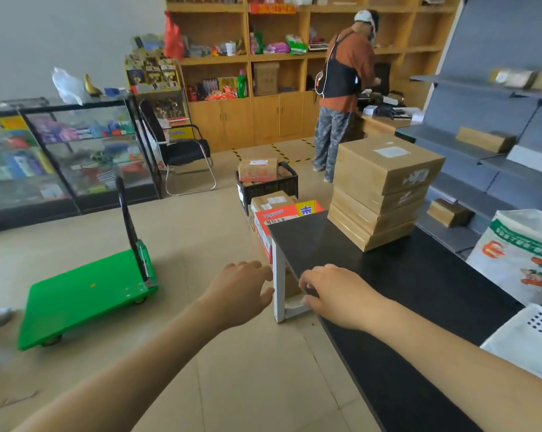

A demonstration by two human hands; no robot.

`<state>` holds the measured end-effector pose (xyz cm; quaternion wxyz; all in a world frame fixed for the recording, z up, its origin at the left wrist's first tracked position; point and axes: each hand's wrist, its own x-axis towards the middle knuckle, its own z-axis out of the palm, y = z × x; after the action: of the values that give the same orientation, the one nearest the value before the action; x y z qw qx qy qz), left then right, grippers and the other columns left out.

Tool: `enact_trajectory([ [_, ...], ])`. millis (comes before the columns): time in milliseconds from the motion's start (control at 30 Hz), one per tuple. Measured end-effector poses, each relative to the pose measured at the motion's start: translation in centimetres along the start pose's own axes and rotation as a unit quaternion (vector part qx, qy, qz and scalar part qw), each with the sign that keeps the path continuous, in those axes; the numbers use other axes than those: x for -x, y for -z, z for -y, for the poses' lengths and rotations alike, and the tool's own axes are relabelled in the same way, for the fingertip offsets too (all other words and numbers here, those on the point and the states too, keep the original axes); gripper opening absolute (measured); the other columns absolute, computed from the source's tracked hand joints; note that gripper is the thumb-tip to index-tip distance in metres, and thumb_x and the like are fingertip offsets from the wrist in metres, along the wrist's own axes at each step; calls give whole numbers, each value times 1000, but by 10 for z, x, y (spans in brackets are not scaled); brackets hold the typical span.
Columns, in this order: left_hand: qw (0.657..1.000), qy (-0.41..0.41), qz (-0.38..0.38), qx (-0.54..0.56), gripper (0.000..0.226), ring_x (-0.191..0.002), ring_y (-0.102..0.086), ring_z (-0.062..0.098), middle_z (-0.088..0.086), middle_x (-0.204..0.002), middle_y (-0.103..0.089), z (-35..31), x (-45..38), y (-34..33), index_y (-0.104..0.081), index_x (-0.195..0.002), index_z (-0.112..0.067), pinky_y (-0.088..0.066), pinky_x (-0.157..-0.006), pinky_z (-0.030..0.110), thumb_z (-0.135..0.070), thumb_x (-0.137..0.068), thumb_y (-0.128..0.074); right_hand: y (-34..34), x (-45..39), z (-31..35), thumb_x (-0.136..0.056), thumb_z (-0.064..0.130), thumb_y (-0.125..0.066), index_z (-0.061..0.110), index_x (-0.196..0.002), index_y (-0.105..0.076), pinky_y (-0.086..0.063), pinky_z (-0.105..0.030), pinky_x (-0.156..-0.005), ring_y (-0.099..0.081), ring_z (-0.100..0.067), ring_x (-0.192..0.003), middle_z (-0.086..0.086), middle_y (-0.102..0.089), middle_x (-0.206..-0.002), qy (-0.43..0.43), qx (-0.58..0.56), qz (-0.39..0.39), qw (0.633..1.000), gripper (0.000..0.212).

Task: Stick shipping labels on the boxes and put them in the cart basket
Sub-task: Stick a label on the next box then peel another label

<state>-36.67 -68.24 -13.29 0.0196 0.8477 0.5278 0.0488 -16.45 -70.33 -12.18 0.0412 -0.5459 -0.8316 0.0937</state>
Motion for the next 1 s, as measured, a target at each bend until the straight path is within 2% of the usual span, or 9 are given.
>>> enact_trajectory([
  [200,999,-27,14,-12,34,-100,-59,15,-7,-118,-61,42,-112,0,-55,-122,-27,-43,-86,28,-45,-96,-43,5,-90,-52,-94,37,-53,24,-120,-54,-51,-30,-84,-56,-14,-101,5,-60,-115,-28,-9,-12,999,29],
  [400,998,-54,19,18,30,-94,-62,11,-8,-111,-65,69,-239,4,-59,-117,-25,-39,-77,19,-42,-95,-46,32,-185,-113,-95,39,-50,26,-126,-51,-44,-26,-80,-53,-14,-104,5,-57,-121,-65,-21,-45,997,34],
  [467,997,-67,18,19,31,-95,-61,10,-8,-112,-65,79,-274,6,-60,-116,-25,-39,-75,18,-44,-95,-46,41,-205,-130,-96,38,-49,26,-126,-51,-43,-26,-80,-53,-14,-105,5,-56,-121,-94,-29,-57,994,33],
  [567,997,-70,10,26,32,-96,-60,10,-11,-111,-64,94,-332,8,-60,-113,-29,-39,-72,19,-50,-92,-49,49,-226,-159,-96,38,-48,25,-126,-52,-46,-31,-88,-53,-16,-109,4,-56,-123,-148,-44,-73,985,32],
  [633,996,-73,14,58,31,-97,-59,9,-14,-106,-63,97,-379,9,-62,-111,-30,-43,-74,22,-50,-89,-52,56,-239,-180,-97,37,-47,23,-122,-55,-45,-33,-91,-52,-17,-110,4,-57,-120,-184,-51,-85,978,30],
  [733,986,-107,40,118,26,-90,-61,6,-17,-93,-64,92,-455,13,-65,-103,-29,-49,-75,25,-47,-86,-58,66,-261,-214,-96,31,-46,19,-111,-58,-46,-35,-86,-52,-20,-103,3,-59,-108,-233,-38,-111,965,22],
  [833,972,-142,54,179,20,-84,-63,5,-20,-85,-65,83,-533,17,-66,-94,-31,-52,-79,29,-48,-84,-59,84,-281,-250,-95,30,-48,19,-109,-59,-47,-35,-82,-54,-18,-100,4,-61,-108,-310,-27,-167,936,21],
  [933,955,-178,68,225,19,-83,-61,4,-19,-82,-64,70,-604,21,-66,-85,-30,-48,-76,26,-48,-84,-61,97,-294,-283,-94,32,-52,22,-107,-60,-45,-30,-76,-54,-15,-98,5,-61,-107,-409,-34,-221,885,19],
  [1000,947,-205,71,236,17,-81,-60,8,-12,-80,-64,59,-643,22,-65,-78,-28,-43,-73,26,-43,-86,-61,99,-296,-302,-94,34,-52,24,-109,-60,-42,-28,-75,-54,-15,-99,4,-61,-109,-478,-44,-246,842,21],
])
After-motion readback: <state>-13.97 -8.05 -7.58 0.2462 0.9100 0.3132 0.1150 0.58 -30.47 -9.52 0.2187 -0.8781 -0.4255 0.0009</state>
